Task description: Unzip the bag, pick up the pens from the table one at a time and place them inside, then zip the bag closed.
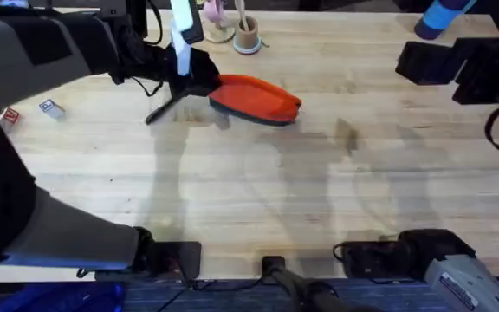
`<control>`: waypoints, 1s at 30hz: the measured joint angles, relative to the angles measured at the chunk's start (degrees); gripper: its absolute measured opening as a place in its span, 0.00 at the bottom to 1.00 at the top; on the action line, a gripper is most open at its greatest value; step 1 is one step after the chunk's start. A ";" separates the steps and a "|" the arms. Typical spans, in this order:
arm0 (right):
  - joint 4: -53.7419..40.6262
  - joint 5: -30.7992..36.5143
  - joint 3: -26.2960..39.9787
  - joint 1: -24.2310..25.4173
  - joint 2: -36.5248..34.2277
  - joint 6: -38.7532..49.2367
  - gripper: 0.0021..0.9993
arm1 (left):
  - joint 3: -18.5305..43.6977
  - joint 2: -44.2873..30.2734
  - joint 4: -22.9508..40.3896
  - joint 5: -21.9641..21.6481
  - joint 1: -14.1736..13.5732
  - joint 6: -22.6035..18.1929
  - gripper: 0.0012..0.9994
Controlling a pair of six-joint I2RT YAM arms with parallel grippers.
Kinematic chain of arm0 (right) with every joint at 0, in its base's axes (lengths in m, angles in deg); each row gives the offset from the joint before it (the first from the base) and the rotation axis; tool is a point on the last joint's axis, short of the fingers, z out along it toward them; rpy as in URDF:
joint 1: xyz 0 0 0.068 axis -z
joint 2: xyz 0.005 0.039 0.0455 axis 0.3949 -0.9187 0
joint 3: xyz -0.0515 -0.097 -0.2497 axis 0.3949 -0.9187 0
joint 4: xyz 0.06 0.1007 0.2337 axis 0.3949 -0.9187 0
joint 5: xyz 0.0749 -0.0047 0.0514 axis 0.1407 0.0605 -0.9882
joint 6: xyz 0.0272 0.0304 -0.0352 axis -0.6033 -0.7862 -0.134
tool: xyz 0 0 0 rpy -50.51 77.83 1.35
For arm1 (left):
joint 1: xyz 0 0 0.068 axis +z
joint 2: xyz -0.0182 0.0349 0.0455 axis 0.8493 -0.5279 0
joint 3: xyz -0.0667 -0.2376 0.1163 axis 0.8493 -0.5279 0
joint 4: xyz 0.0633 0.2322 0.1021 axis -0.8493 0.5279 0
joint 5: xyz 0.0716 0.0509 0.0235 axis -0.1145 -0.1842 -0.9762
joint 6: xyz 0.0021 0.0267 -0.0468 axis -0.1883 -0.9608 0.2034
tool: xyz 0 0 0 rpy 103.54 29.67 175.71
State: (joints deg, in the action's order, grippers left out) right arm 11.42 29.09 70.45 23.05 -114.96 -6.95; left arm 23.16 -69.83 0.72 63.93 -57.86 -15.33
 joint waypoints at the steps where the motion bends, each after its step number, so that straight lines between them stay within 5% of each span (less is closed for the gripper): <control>1: -0.08 -0.03 0.00 0.00 0.00 -0.55 1.00 | 0.00 0.00 0.00 0.00 0.00 0.00 0.04; 16: -7.77 -20.45 0.00 -0.33 -0.77 -18.41 1.00 | 0.00 0.00 0.00 0.00 0.02 0.00 0.04; 30: -10.00 -23.76 0.00 -8.68 -1.03 -22.50 1.00 | 0.00 0.00 0.00 0.00 0.02 0.00 0.04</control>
State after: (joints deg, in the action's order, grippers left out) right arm 1.43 5.33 70.45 14.37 -115.99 -29.45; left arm 23.16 -69.83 0.72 63.93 -57.84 -15.33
